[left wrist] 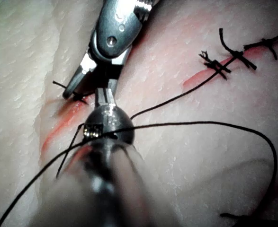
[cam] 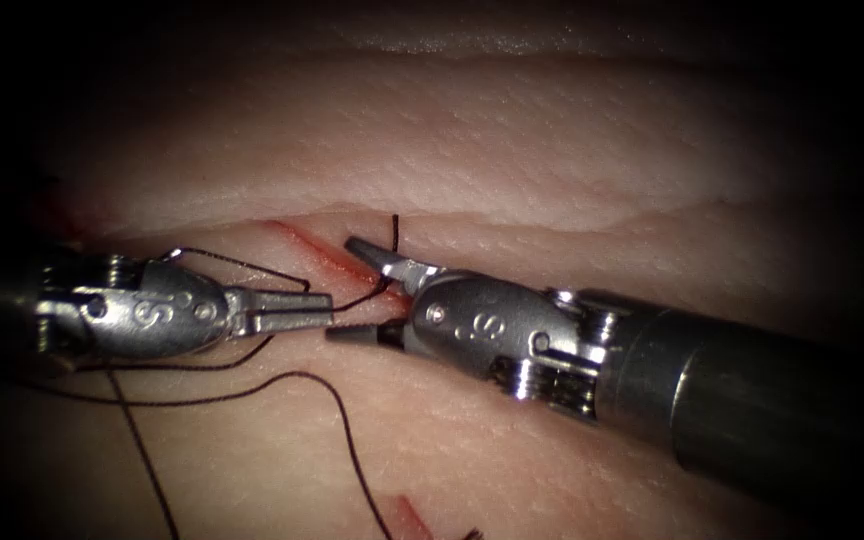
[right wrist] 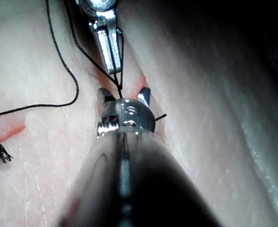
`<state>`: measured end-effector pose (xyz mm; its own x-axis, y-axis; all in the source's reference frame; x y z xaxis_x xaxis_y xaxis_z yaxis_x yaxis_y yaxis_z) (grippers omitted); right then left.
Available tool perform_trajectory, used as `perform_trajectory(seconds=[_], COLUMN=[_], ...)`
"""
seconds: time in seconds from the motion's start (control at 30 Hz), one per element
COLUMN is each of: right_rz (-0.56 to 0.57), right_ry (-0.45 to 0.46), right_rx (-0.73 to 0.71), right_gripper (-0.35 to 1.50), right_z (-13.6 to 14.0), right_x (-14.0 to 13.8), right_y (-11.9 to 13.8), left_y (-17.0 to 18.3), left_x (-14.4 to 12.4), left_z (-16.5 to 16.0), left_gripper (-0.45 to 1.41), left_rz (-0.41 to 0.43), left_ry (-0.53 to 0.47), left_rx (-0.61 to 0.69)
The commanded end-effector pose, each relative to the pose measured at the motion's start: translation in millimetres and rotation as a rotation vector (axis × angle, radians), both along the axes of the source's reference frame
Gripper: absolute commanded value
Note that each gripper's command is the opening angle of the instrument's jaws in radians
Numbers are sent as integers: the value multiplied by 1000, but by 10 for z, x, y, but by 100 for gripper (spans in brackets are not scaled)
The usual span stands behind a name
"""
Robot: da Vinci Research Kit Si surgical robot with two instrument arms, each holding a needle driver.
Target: Wound Closure
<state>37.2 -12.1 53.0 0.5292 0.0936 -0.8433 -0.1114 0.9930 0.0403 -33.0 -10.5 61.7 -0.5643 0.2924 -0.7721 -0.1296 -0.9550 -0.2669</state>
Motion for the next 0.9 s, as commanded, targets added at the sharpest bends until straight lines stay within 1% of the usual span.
perform_trajectory(seconds=[0.03, 0.17, 0.53, 0.7, 0.9], right_rz=[0, 2, 2, 0, -2], right_ry=[5, 12, 18, 21, 22], right_rx=[-7, -12, -18, -26, -31], right_gripper=[113, 113, 113, 113, 113], right_z=[2, 6, 13, 22, 26], right_x=[15, 25, 29, 35, 38], right_y=[6, 9, 8, 4, 2], left_y=[0, -2, -3, -5, -4], left_x=[-7, -10, -12, -13, -13], left_z=[5, 2, -1, -3, -3], left_gripper=[-45, -45, -45, -45, -45], left_rz=[0, -1, -2, -4, -4], left_ry=[-1, -1, -2, -4, -6], left_rx=[-2, -1, 0, 6, 7])
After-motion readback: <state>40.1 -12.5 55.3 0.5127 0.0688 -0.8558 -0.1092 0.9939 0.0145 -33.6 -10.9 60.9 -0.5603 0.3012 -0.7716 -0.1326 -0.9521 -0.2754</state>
